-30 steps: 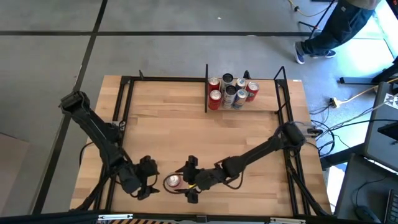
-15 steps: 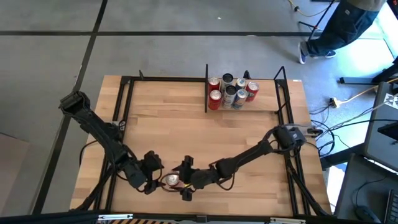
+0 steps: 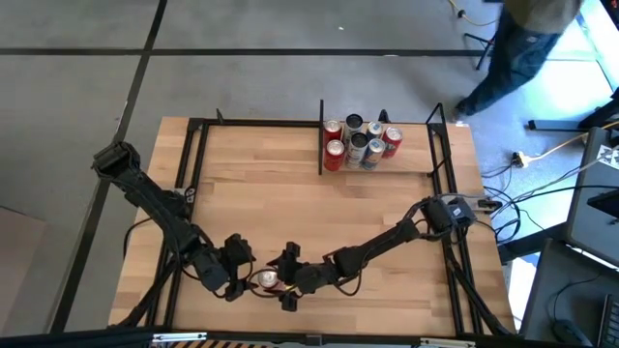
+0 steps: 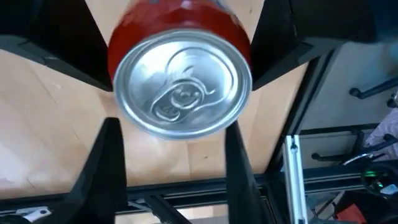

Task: Place canned beverage on shelf
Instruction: Put the orange soda can on the shelf aligned with other red soda can

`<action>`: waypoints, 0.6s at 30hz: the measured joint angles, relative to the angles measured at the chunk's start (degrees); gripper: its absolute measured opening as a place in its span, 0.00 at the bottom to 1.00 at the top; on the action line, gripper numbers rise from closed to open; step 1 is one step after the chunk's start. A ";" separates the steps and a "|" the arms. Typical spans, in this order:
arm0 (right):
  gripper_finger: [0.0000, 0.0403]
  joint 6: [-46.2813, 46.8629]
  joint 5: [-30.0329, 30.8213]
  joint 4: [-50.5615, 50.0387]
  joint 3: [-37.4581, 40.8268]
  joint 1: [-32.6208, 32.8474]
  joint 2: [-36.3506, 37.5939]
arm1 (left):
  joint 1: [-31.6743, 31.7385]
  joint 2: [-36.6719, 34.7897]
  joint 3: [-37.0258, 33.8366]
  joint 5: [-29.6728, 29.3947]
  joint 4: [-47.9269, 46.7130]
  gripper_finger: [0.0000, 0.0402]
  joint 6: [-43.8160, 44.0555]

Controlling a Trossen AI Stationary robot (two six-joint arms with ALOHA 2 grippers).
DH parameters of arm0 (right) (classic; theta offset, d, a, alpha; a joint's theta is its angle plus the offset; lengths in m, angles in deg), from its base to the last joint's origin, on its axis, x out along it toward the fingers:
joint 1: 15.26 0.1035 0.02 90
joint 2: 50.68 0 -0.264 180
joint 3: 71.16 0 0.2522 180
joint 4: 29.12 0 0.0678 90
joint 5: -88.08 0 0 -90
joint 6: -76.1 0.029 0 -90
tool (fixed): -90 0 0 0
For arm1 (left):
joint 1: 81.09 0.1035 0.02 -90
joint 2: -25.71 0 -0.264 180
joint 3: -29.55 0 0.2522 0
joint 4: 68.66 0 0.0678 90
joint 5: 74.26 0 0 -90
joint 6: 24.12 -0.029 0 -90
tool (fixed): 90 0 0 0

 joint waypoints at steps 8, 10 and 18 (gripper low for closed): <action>0.65 1.30 1.64 0.07 0.00 0.00 0.23 | -0.78 -1.81 0.00 0.26 -0.11 0.97 1.97; 0.65 1.74 1.32 -1.50 0.07 0.07 1.14 | -1.54 -3.59 0.00 0.26 -0.35 0.97 2.22; 0.65 2.01 1.04 -12.13 0.04 2.14 10.99 | -4.80 -10.80 0.00 0.24 -0.86 0.97 3.50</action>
